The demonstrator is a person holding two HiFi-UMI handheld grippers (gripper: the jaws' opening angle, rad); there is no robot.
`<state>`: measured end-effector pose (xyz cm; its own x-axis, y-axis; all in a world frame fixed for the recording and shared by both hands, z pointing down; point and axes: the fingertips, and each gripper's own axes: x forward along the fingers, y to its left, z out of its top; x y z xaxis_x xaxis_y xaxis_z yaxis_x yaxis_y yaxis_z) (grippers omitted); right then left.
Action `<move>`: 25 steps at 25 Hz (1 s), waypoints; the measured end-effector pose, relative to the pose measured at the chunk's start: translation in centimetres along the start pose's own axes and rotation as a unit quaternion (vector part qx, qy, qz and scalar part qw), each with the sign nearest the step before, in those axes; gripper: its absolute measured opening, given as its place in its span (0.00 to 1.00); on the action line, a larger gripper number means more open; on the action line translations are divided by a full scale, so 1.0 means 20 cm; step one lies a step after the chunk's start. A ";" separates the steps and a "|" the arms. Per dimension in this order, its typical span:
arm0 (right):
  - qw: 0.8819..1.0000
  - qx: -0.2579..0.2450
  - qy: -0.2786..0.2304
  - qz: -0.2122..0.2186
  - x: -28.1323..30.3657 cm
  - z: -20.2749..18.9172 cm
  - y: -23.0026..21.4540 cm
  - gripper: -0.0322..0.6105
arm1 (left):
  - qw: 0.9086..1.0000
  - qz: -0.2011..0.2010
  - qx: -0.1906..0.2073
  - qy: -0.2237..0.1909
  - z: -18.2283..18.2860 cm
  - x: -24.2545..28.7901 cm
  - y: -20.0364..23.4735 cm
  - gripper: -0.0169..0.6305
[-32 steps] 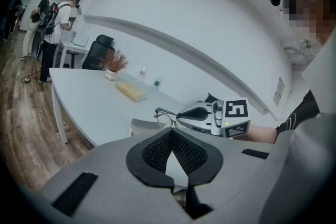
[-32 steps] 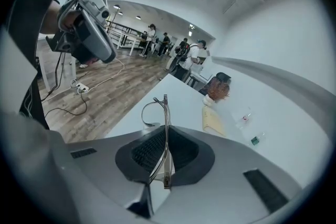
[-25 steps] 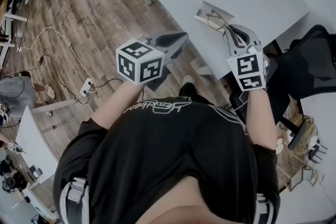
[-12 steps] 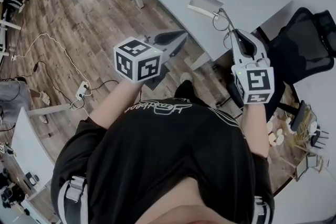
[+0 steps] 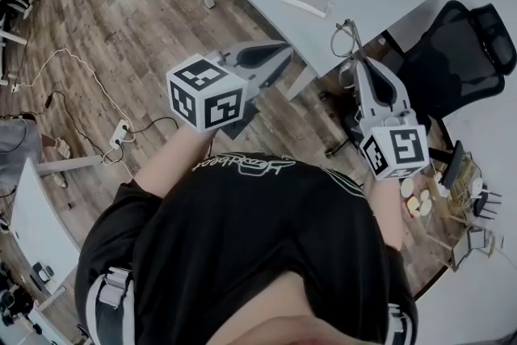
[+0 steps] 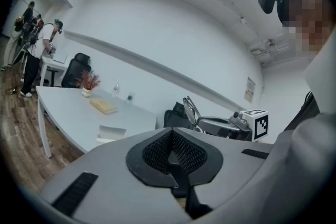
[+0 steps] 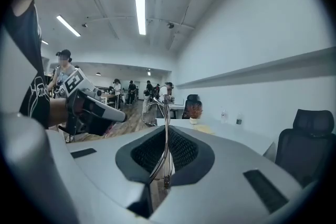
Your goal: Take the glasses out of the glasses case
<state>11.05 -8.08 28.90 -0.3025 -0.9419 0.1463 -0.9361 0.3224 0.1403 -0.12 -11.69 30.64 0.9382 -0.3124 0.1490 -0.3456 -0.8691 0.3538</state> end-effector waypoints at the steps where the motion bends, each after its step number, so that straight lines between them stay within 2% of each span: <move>1: 1.000 0.002 -0.003 0.002 -0.03 0.00 0.00 0.08 | 1.000 0.000 0.002 -0.002 0.00 0.00 -0.03 0.04; 9: 0.999 0.029 -0.025 0.024 -0.29 0.03 0.04 0.08 | 1.000 0.014 0.011 -0.017 -0.02 -0.07 -0.31 0.04; 16: 0.997 0.056 -0.026 0.042 -0.54 -0.02 0.09 0.08 | 1.000 0.016 0.020 -0.011 -0.12 -0.09 -0.59 0.04; 22: 0.995 0.075 -0.037 0.062 -0.70 -0.03 0.11 0.08 | 0.999 0.019 0.027 -0.010 -0.18 -0.10 -0.74 0.04; 25: 0.995 0.067 -0.038 0.065 -0.75 -0.02 0.11 0.08 | 0.999 0.020 0.029 -0.013 -0.18 -0.09 -0.79 0.04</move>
<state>13.69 6.88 27.46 -0.4304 -0.8992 0.0786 -0.9023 0.4311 -0.0079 3.59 4.11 28.16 0.9241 -0.3567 0.1373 -0.3819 -0.8763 0.2936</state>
